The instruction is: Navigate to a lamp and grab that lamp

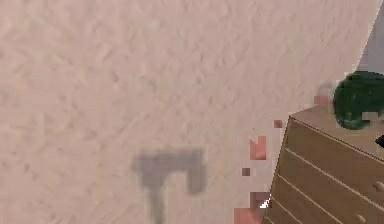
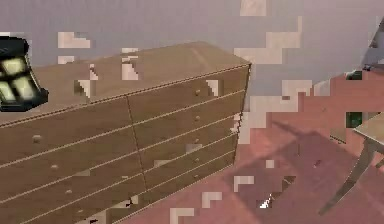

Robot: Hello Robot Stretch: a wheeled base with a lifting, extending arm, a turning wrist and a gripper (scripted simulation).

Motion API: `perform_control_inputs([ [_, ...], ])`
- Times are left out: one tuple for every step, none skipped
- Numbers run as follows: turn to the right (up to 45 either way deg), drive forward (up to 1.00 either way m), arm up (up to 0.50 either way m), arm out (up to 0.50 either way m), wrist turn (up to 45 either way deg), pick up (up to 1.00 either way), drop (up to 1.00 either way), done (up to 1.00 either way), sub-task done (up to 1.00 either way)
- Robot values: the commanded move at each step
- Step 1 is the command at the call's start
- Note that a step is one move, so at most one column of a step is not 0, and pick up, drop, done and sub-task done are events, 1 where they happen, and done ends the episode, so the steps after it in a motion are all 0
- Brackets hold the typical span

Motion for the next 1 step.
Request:
perform_control_inputs([
  [45.0,0.0,0.0,0.0,0.0,0.0,0.0,0.0,0.0],
])
